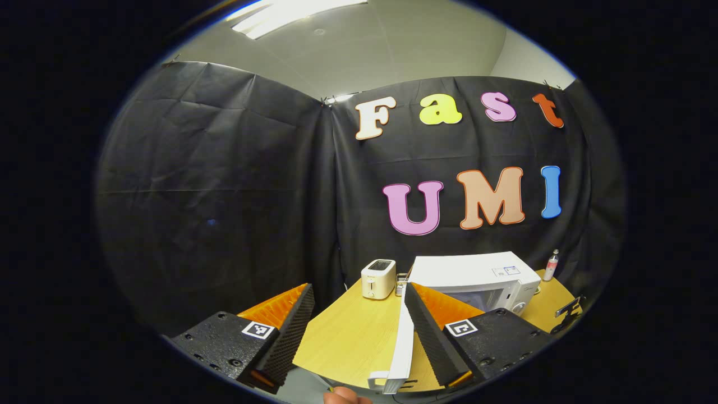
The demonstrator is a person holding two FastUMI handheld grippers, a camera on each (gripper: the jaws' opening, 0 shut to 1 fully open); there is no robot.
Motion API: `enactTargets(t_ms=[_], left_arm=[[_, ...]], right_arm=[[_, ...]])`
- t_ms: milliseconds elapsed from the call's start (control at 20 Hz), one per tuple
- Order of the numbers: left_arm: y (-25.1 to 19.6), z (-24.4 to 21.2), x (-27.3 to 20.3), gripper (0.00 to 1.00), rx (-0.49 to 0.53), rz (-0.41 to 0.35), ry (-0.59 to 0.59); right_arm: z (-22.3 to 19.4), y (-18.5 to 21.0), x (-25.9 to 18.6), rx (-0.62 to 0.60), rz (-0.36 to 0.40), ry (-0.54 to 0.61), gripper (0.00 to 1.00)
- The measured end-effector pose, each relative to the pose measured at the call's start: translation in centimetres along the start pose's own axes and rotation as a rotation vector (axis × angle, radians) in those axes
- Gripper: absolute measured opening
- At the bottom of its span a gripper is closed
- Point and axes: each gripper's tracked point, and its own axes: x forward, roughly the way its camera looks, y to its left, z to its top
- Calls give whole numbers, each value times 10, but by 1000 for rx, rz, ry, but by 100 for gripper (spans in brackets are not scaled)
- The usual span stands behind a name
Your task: Open the microwave oven with the left hand, put the food in, and close the microwave oven.
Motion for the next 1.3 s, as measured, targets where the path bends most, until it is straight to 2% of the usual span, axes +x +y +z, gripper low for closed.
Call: enactTargets(t_ms=[100, 150, 250, 300, 350, 450, 500, 550, 600, 750, 950, 1300], left_arm=[[-1, 0, 1, 95, 9, -6, 1], [-1, 0, 2, 95, 11, -7, 0], [-3, 1, 3, 95, 11, -13, 0], [-4, -1, 4, 95, 8, -16, 1], [-5, -1, 4, 95, 3, -20, 1], [-5, 0, 5, 95, -5, -26, -4], [-4, 1, 3, 95, -4, -25, -8], [-2, 3, 4, 96, -1, -22, -17], [-2, 5, 5, 95, 2, -22, -25], [-3, 8, 3, 94, 15, -45, -37], [-8, 3, 8, 95, -19, -80, -40], [-25, 19, 22, 95, -25, -166, -104]], right_arm=[[0, -1, 1, 19, -6, 3, 87], [0, -1, 0, 19, -5, 6, 79], [0, 0, 3, 25, -5, 12, 70], [0, 1, 3, 27, -3, 16, 76], [0, 1, 3, 32, 1, 19, 70], [0, -3, 6, 52, -5, 17, 70], [0, -2, 3, 70, -4, 17, 56], [1, -3, 4, 89, -3, 20, 62], [1, -3, 4, 113, -1, 22, 57], [8, -2, -1, 205, 3, 17, 57], [35, 7, -12, 311, 20, -34, 56], [95, 64, -29, 481, 121, -122, 56]])
